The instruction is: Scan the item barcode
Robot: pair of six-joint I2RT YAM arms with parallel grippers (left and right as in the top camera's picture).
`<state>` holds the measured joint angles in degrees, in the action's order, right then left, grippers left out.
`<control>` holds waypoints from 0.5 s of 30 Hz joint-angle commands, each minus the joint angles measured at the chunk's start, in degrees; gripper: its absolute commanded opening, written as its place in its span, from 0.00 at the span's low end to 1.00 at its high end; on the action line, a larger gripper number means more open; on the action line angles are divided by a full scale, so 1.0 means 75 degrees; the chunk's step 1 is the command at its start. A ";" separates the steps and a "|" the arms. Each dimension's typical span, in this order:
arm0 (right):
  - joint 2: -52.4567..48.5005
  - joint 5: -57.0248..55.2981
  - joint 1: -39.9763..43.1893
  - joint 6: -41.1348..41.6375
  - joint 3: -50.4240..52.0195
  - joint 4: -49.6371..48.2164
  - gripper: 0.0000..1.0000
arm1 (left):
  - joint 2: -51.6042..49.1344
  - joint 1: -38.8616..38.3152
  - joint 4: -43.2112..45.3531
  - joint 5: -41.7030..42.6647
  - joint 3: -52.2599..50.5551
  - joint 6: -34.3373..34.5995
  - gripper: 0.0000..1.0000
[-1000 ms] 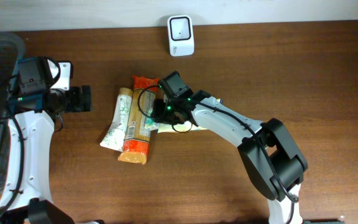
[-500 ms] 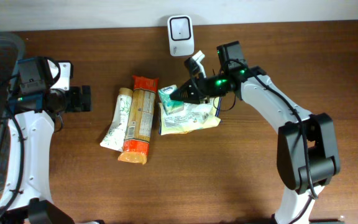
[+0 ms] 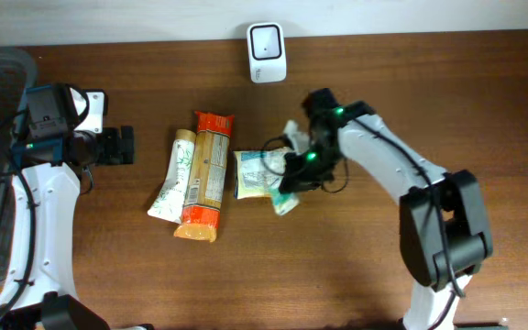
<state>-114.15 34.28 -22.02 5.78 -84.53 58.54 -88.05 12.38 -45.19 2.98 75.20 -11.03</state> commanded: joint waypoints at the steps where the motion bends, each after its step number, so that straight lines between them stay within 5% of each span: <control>1: 0.0154 -0.0662 -0.0414 0.0399 -0.0015 -0.0061 0.04 | -0.0017 0.0017 0.0012 0.0055 -0.0009 0.0067 0.99; 10: 0.0029 -0.0507 -0.1422 0.0280 -0.0006 -0.0026 0.04 | -0.0017 0.0017 0.0012 0.0055 -0.0009 0.0067 0.99; 15: -0.0335 -0.0688 -0.1751 0.1419 0.0020 0.0428 0.04 | -0.0017 0.0017 0.0012 0.0055 -0.0009 0.0067 0.99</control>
<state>-114.41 30.06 -35.53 13.17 -84.53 59.68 -88.05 12.38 -45.19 2.98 75.20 -11.03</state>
